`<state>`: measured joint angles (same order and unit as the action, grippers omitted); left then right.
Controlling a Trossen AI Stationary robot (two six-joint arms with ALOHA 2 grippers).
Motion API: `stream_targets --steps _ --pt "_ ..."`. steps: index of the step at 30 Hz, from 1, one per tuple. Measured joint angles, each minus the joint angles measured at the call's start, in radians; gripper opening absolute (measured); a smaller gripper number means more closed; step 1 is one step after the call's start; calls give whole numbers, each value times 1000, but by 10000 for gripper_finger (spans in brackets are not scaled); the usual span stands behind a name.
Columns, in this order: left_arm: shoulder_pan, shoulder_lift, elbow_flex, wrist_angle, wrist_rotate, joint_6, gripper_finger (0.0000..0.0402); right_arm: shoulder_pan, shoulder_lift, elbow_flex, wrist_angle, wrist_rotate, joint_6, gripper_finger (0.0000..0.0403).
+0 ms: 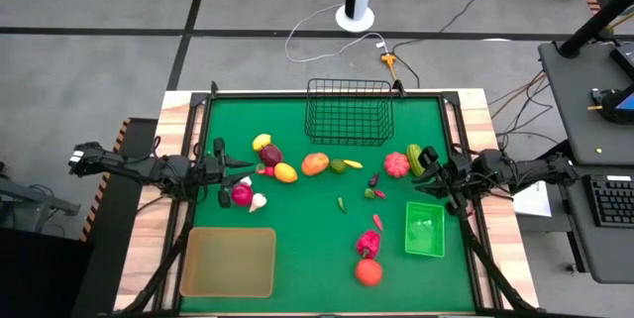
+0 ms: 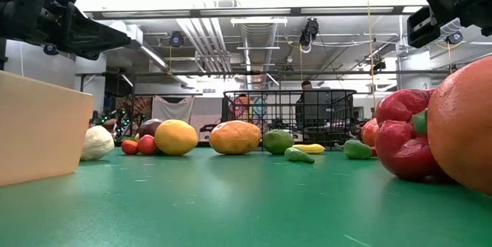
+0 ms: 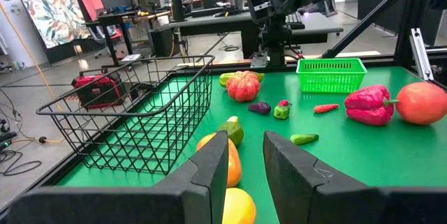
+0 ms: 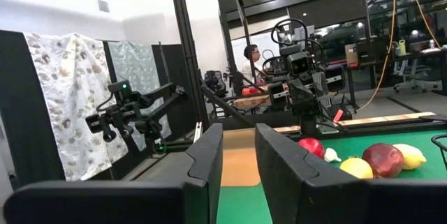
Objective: Sort produce into baskets
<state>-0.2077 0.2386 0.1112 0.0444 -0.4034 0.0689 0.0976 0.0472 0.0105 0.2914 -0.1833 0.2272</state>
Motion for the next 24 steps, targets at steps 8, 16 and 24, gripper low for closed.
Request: stream_targets --steps 8,16,24 --pt "0 0 0 0 0 0 76 0 0 0 0 0 0 88" --pt "0 0 0 0 0 0 76 0 0 0 0 0 0 80" --pt "0 0 0 0 0 0 76 0 0 0 0 0 0 69"
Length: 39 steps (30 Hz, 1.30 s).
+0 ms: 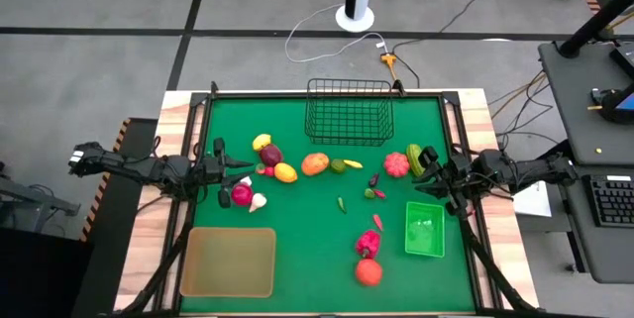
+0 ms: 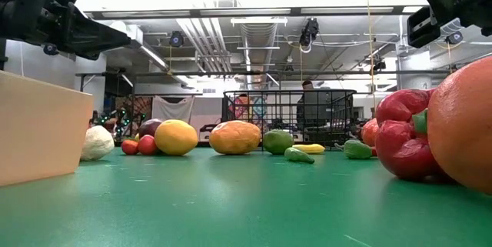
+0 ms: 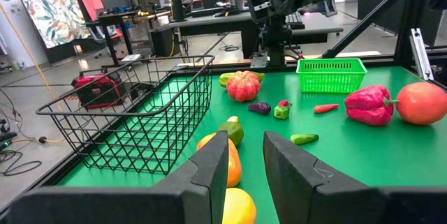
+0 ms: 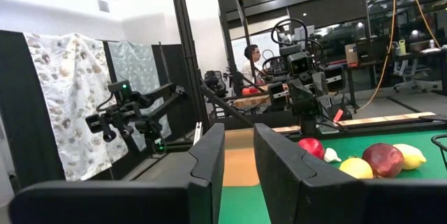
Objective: Sort produce into baskets
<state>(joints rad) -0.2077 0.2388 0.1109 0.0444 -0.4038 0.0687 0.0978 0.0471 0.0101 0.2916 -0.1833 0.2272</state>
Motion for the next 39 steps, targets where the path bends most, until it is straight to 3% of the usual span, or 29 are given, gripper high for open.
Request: stream_targets --steps 15,19,22,30,34,39 --pt "0 0 0 0 -2 0 76 0 0 0 9 53 0 80" --pt "1 0 0 8 -128 0 76 0 0 0 50 53 0 78" --pt "0 0 0 18 -160 -11 76 0 0 0 66 53 0 72" --pt "-1 2 0 61 -146 -438 76 0 0 0 65 53 2 73" --pt "-1 2 0 78 -154 -490 76 0 0 0 64 53 1 80" --pt "-1 2 0 151 -159 -603 76 0 1 0 40 45 117 86"
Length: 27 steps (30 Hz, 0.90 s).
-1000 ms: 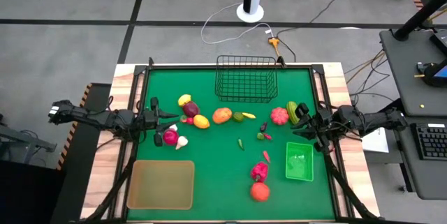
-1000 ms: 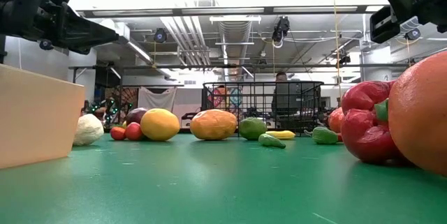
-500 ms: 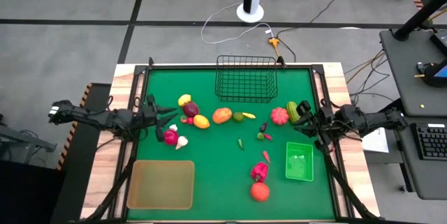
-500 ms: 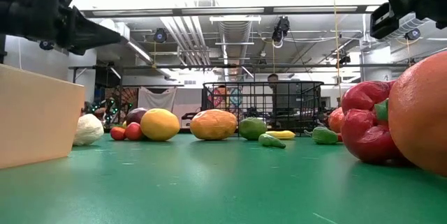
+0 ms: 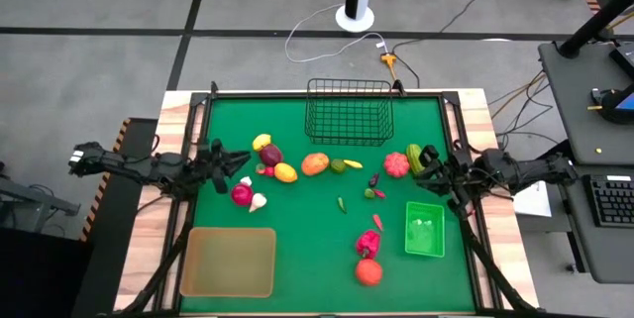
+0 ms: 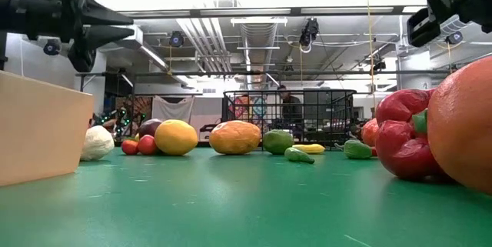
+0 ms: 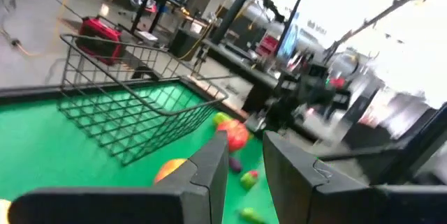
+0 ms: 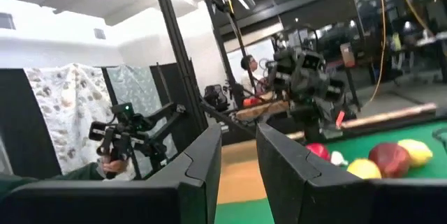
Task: Sort produce into baskets
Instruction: Put the potato into the black basket
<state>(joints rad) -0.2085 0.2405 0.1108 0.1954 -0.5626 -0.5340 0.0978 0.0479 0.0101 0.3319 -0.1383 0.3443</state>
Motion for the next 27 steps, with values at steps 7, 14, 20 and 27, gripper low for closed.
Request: stream_targets --steps 7,14,20,27 --pt "-1 32 0 112 4 -18 76 0 0 2 -14 71 -26 98" --pt "-2 237 11 396 79 47 76 0 64 65 -26 94 -116 111" --pt "-2 451 149 364 94 101 76 0 197 159 -27 112 -172 111" --pt "-2 657 369 68 102 189 76 0 409 289 -52 120 -248 107"
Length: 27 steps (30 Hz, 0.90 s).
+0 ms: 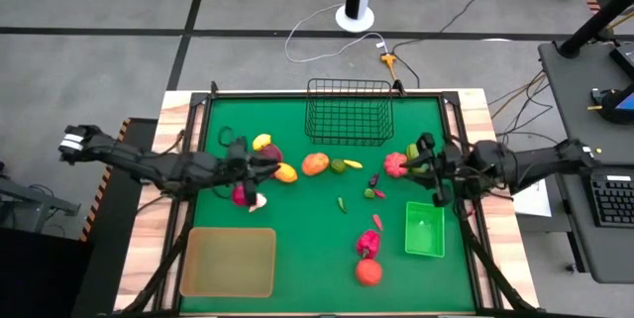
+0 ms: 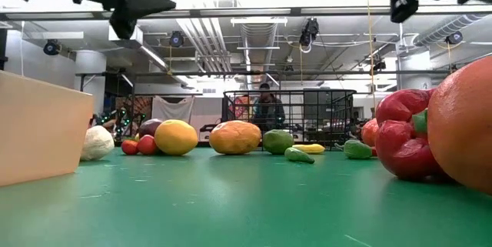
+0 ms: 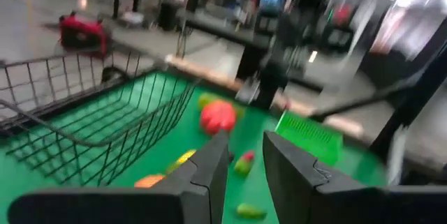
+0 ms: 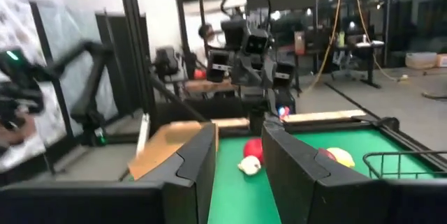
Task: Sort produce into baskets
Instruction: Put the potato into the black basket
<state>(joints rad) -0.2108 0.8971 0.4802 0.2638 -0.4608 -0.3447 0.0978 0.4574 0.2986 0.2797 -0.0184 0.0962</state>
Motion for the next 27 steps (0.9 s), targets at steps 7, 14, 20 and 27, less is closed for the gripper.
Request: stream_targets --steps 7,14,20,27 --pt "-26 174 148 -195 -1 27 76 0 173 213 -281 131 -56 98" --pt "-48 276 176 -197 -2 42 76 0 317 344 -375 151 -57 100" --pt "-65 307 154 -198 -64 -22 76 0 452 430 -383 215 -132 98" --pt "-85 297 141 -236 -177 -42 76 0 599 544 -383 330 -239 109"
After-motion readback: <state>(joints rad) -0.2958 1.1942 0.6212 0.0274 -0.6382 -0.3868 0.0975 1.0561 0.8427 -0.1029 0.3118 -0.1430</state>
